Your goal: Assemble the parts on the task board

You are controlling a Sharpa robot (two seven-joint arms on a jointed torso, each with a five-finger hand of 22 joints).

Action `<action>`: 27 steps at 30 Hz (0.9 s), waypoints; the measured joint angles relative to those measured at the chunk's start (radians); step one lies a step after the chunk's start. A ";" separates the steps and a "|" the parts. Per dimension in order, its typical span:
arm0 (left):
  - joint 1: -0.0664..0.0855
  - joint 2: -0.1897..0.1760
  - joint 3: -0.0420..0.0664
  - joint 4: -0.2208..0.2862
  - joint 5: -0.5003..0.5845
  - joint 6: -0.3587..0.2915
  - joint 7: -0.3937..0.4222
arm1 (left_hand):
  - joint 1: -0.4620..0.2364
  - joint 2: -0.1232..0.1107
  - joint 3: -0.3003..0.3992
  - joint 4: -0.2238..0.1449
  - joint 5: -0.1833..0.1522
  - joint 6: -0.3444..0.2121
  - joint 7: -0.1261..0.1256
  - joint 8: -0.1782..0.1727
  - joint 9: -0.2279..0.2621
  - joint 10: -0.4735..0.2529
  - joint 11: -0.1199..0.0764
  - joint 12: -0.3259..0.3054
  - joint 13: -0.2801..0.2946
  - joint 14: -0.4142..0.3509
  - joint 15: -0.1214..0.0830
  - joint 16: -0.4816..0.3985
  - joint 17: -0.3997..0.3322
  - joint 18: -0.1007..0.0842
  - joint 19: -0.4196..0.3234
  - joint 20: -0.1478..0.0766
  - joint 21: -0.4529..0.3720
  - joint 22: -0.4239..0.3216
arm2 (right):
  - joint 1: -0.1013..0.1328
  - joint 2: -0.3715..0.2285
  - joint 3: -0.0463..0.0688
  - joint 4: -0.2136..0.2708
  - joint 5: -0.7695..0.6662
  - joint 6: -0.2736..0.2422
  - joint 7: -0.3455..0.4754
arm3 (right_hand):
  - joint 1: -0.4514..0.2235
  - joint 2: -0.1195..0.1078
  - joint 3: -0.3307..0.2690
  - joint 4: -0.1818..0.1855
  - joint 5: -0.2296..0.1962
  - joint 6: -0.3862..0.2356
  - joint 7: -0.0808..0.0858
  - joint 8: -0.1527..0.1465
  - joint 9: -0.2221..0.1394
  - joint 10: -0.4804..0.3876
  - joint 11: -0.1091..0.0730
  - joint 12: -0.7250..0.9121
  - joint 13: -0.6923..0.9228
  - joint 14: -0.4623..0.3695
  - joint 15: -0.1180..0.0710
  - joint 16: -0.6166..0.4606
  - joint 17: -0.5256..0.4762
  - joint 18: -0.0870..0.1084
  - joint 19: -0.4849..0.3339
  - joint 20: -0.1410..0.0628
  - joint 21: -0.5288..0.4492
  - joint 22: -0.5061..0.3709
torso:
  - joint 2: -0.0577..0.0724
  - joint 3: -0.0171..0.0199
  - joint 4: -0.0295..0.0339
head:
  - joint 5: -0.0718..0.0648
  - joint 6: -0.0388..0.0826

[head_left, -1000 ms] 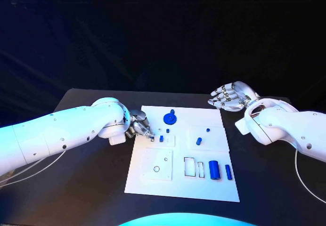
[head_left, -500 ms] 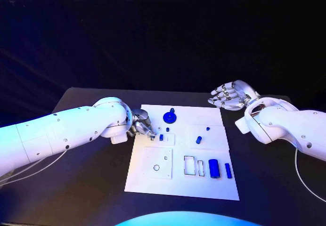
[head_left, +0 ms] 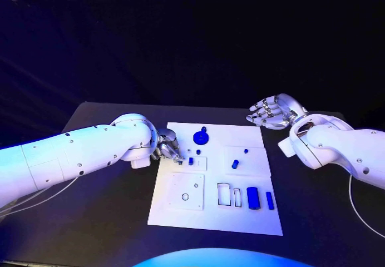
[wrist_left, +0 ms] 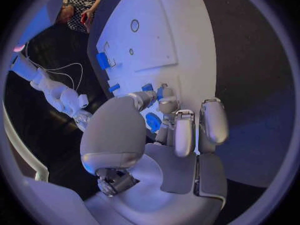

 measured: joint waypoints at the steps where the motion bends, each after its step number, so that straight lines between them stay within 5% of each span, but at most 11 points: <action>1: 0.000 -0.001 0.000 0.000 -0.002 0.002 0.000 | 0.000 0.000 0.000 0.000 0.000 0.000 0.000 0.000 0.000 0.000 0.000 0.000 0.000 0.000 0.000 0.000 0.000 0.000 0.000 0.000 0.000 0.001 | 0.000 0.000 0.000 0.000 0.000 0.000 0.000 | 0.000 0.000 0.000 0.000 0.000 0.000 0.000 0.000 0.000 0.000 0.000 0.000 0.000 0.000 0.000 0.000 0.000 0.000 0.000 0.000 0.000 0.000 | 0.000 0.0000 0.0000 | 0.000 -0.001; 27: 0.000 0.000 -0.004 0.000 -0.021 0.014 -0.001 | 0.000 0.000 0.022 -0.022 -0.010 0.000 0.000 0.000 -0.001 0.004 -0.004 0.000 0.000 0.000 0.000 0.000 0.000 0.000 0.000 0.000 0.000 0.002 | -0.001 0.000 0.000 0.000 0.000 0.002 0.000 | 0.000 0.000 0.000 0.000 0.000 0.000 0.000 0.000 0.000 0.000 0.000 -0.004 0.000 0.000 0.000 0.000 -0.001 0.000 0.000 0.000 0.000 -0.001 | 0.000 0.0009 -0.0001 | 0.000 -0.005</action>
